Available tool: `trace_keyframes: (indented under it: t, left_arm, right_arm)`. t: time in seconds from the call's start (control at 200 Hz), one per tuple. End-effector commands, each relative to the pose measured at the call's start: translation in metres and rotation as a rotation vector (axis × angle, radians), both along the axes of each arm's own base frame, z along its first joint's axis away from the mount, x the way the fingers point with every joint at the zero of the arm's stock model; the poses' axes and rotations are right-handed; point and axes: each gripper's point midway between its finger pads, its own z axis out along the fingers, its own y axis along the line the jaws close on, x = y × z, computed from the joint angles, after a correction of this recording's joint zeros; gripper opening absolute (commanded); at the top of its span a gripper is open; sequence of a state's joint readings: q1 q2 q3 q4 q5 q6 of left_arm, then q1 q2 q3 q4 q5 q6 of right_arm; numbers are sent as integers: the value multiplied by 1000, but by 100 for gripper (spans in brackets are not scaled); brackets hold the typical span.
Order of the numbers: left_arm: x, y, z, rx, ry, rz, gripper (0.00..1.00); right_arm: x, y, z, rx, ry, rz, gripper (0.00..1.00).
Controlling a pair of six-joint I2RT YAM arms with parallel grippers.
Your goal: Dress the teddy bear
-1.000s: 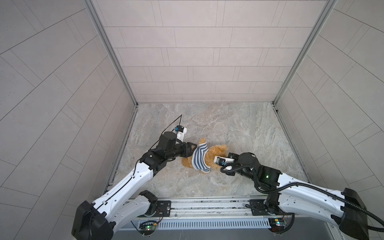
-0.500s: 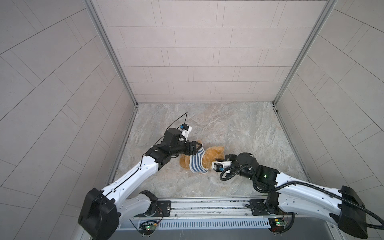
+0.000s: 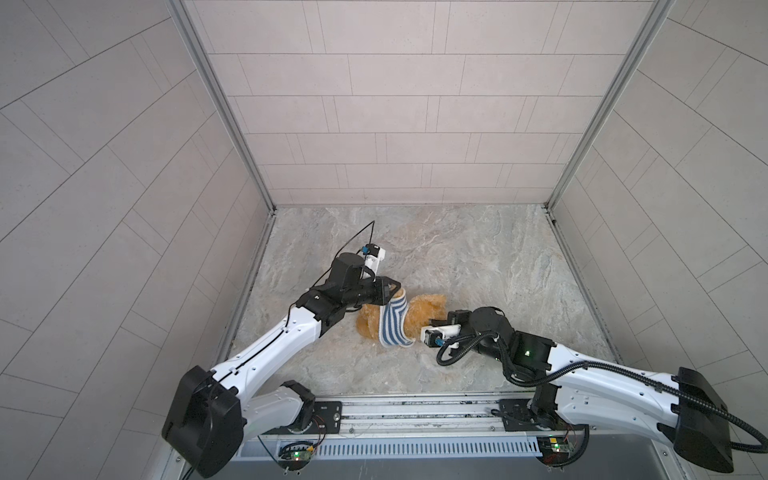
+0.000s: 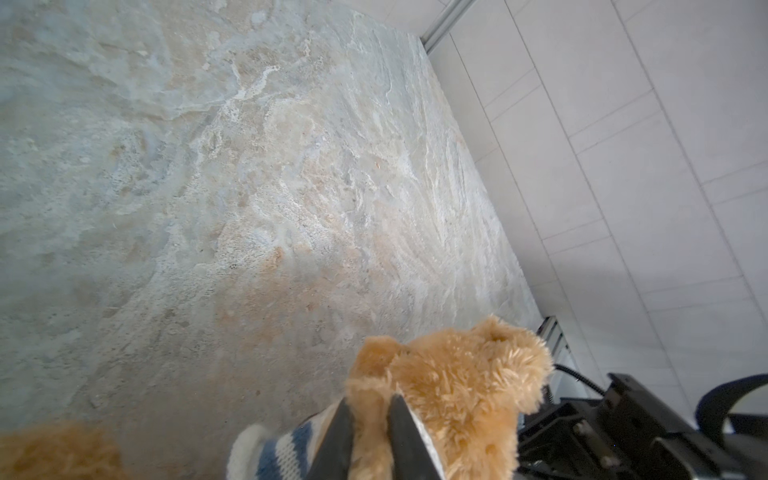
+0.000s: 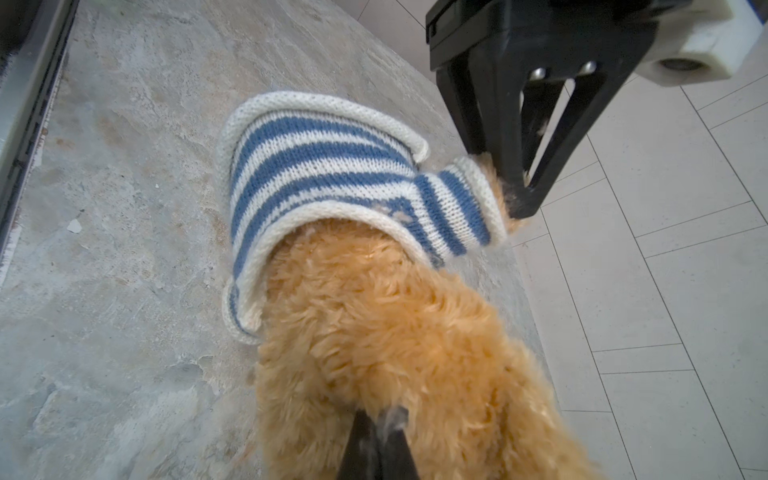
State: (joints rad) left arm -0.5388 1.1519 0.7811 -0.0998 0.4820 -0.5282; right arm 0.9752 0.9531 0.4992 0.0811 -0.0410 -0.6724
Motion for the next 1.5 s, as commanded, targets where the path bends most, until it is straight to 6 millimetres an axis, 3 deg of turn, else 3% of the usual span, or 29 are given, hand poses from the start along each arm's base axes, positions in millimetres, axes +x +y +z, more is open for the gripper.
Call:
trace_keyframes:
  t: [0.0, 0.155, 0.19, 0.33, 0.461, 0.546, 0.651, 0.801, 0.866, 1.056, 1.196, 1.497]
  left_arm:
    - [5, 3, 22, -37, -60, 32, 6]
    - [18, 18, 38, -40, -97, 122, 0]
    - [30, 32, 42, -44, -107, 181, 0]
    - [53, 46, 63, -32, -168, 284, 0]
    - [76, 57, 74, -13, -237, 393, 0]
    - [85, 63, 70, -25, -265, 453, 0]
    - [92, 70, 53, 21, -254, 513, 0]
    - [90, 70, 38, 27, -264, 551, 0]
    - [78, 50, 33, 32, -271, 504, 0]
    - [54, 25, 2, 60, -233, 470, 0]
    - [25, 6, -19, 80, -216, 415, 0]
    - [-39, 2, -56, 117, -159, 301, 0]
  right_arm:
    - [5, 4, 9, 42, -9, -26, 7]
    - [6, 0, 12, 85, 41, -77, 24]
    - [5, -1, 13, 101, 51, -83, 28]
    - [3, -6, 14, 169, 101, -122, 40]
    - [0, -11, 22, 286, 148, -164, 44]
    - [3, -18, 29, 388, 196, -224, 47]
    - [21, -38, 31, 502, 313, -398, 49]
    - [40, -58, 28, 677, 540, -540, 52]
    - [44, -61, 28, 711, 598, -561, 53]
    - [53, -74, 37, 779, 633, -636, 65]
    - [55, -75, 46, 833, 673, -622, 68]
    - [56, -75, 35, 802, 687, -630, 70]
